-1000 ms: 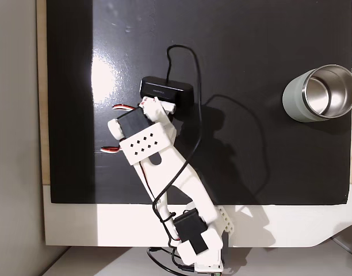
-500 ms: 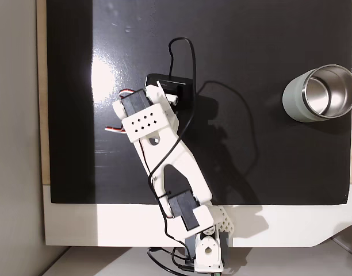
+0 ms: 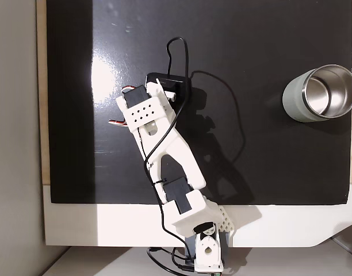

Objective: Grasp a gauze and put it in the cup.

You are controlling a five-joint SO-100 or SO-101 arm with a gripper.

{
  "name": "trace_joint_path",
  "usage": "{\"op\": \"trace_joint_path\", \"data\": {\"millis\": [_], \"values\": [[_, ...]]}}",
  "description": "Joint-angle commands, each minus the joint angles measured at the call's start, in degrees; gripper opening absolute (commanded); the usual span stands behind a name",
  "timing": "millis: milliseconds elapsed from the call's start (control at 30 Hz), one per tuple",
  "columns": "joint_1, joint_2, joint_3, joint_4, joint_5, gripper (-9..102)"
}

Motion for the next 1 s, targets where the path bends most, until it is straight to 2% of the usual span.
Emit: {"op": "trace_joint_path", "data": {"millis": [0, 33, 267, 633, 800, 967], "values": [[0.53, 0.44, 0.26, -1.32, 0.97, 3], [0.62, 0.44, 0.26, -1.49, 1.32, 0], [1.41, 1.67, 0.26, -0.44, 0.97, 0], [3.43, 18.37, -11.34, 12.04, 2.11, 0], [10.81, 26.98, -13.54, 12.66, 2.90, 0], [24.61, 31.73, -18.11, 12.48, 2.64, 0]]}}
